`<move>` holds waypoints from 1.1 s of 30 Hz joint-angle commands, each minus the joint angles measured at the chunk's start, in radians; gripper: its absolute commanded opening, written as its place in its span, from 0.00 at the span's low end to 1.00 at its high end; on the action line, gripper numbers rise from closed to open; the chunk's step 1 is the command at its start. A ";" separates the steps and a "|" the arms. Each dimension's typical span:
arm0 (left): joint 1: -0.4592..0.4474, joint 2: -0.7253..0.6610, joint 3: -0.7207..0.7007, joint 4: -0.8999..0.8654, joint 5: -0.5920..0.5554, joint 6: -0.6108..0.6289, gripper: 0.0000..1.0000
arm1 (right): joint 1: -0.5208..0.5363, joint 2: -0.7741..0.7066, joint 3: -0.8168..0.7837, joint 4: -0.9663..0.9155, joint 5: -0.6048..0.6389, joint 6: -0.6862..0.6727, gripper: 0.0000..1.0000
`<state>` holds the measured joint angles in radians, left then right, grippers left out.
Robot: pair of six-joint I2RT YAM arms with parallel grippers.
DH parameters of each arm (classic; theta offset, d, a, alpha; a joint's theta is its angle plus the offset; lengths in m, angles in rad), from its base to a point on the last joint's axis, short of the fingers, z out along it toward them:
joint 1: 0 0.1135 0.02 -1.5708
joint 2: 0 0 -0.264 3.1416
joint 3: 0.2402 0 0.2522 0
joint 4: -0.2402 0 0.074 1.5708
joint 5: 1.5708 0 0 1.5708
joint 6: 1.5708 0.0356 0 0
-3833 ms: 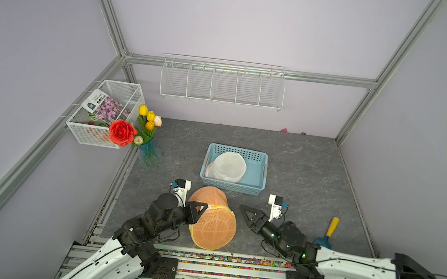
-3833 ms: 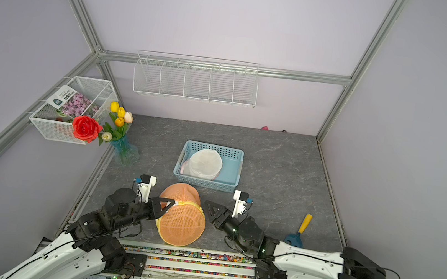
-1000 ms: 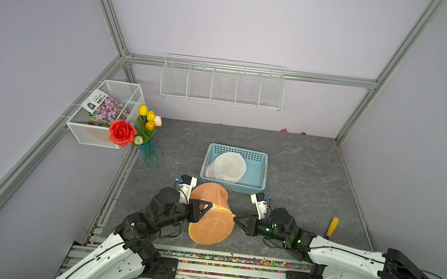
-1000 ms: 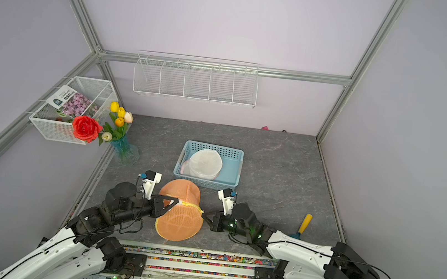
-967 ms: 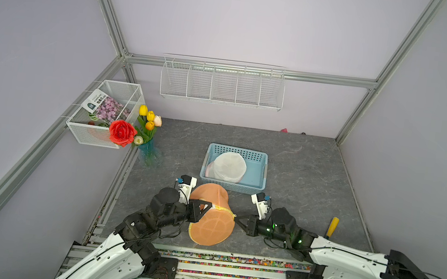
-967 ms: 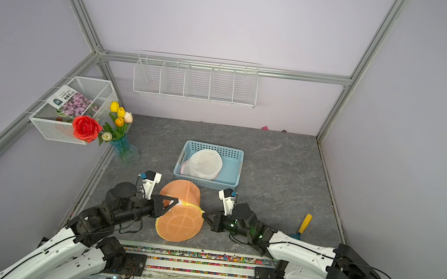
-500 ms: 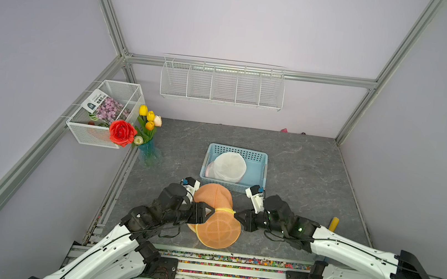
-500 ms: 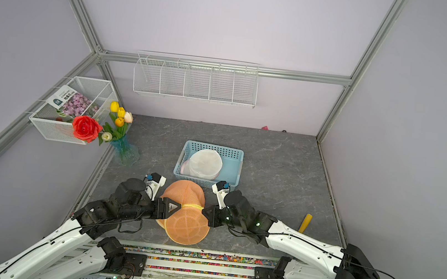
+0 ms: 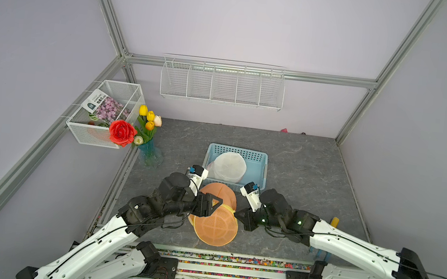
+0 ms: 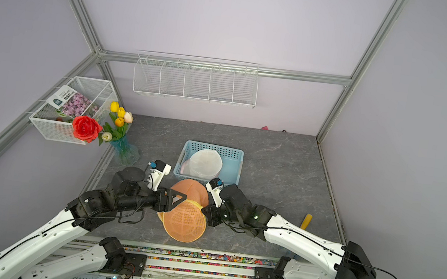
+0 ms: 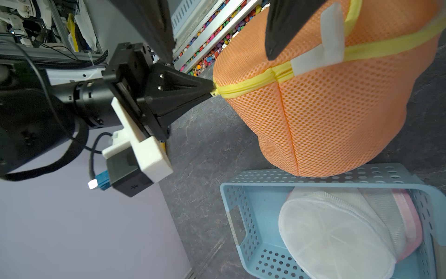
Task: Turn the laundry bag inside out
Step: Zip the zipper on the laundry bag.
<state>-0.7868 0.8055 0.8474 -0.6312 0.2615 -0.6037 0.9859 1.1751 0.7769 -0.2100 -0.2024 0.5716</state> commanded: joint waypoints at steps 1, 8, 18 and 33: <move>-0.007 0.051 -0.047 0.061 0.027 0.018 0.64 | -0.006 0.011 0.028 -0.022 -0.026 -0.063 0.00; -0.006 0.081 -0.087 0.259 0.023 0.012 0.67 | -0.007 -0.004 0.029 -0.017 -0.055 -0.082 0.00; -0.015 0.126 -0.140 0.163 0.141 0.007 0.64 | -0.048 -0.016 0.034 0.026 -0.068 -0.048 0.00; -0.095 0.209 -0.143 0.174 0.053 -0.007 0.56 | -0.047 0.034 -0.016 0.224 -0.145 0.095 0.00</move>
<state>-0.8669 0.9981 0.7025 -0.4435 0.3603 -0.6186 0.9417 1.1999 0.7807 -0.0711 -0.3176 0.6243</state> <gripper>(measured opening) 0.559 0.052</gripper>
